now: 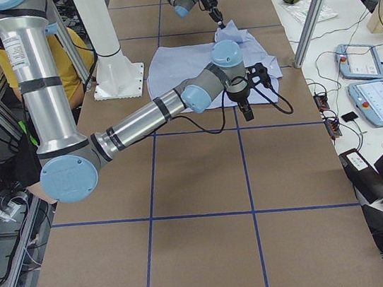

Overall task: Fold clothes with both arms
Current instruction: 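Carry the cuff with the left gripper across the shirt body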

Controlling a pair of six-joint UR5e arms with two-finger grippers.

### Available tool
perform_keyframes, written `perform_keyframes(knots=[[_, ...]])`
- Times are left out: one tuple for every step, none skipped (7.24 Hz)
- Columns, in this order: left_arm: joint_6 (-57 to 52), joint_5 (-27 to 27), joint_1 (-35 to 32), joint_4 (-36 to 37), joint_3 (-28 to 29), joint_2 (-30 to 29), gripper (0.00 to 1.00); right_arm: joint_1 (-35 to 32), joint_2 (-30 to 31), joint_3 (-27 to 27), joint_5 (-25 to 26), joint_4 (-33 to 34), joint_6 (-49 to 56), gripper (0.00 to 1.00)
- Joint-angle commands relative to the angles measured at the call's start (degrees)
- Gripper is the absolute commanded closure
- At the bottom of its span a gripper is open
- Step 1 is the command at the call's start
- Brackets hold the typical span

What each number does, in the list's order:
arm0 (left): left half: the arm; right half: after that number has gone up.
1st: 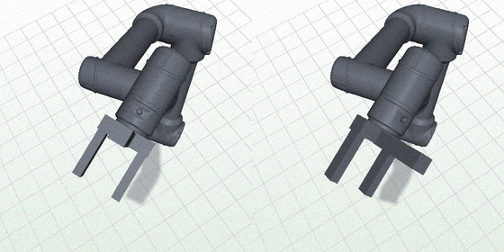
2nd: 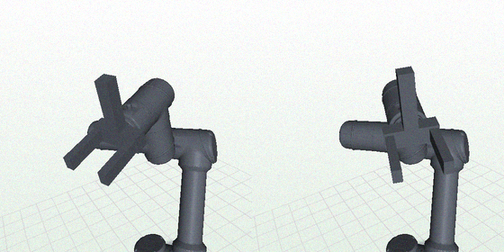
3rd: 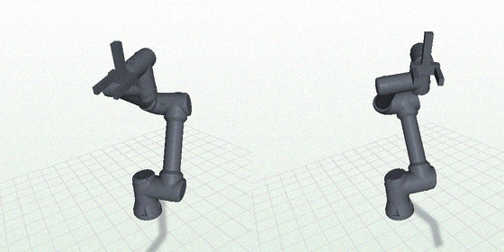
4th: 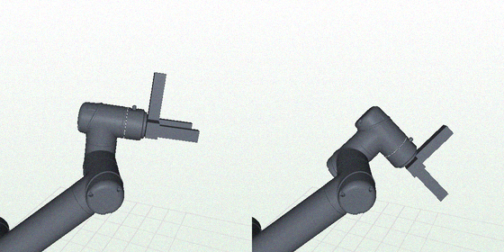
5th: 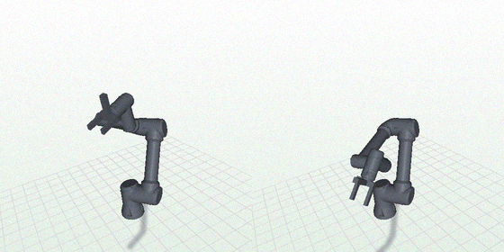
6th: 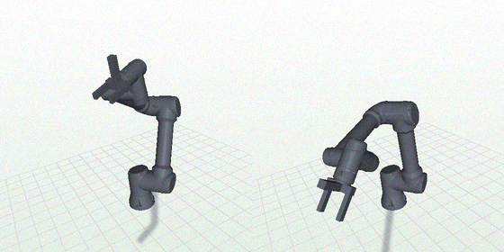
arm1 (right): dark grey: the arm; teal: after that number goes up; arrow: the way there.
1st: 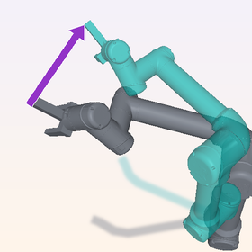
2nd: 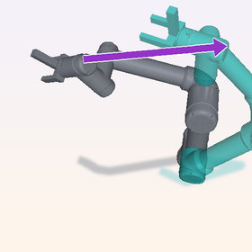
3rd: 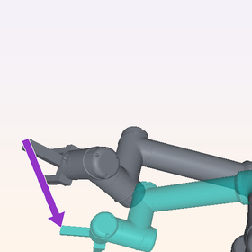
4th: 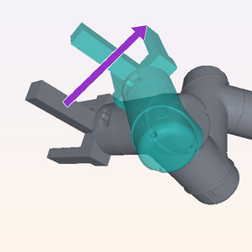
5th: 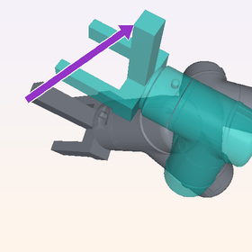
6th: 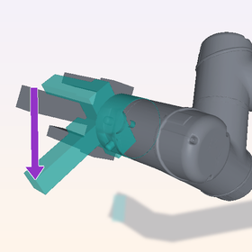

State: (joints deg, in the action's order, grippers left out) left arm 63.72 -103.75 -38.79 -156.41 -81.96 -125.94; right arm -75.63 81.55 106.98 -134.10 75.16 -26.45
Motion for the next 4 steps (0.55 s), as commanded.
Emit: perform_keyframes(knots=[[1.14,5.38,4.67,8.28,1.79,-6.84,1.0,-0.04,0.02,-0.02,-0.02,0.07,0.0,0.0],[1.06,8.01,6.51,8.4,3.89,-7.39,1.0,0.05,0.02,-0.1,-0.11,0.07,0.0,0.0],[0.97,9.6,7.84,8.4,5.65,-8.0,1.0,0.05,0.02,-0.19,-0.11,0.07,0.0,0.0],[0.97,9.97,8.89,8.4,6.89,-8.62,1.0,-0.04,0.02,-0.19,-0.11,0.07,0.0,0.0]])
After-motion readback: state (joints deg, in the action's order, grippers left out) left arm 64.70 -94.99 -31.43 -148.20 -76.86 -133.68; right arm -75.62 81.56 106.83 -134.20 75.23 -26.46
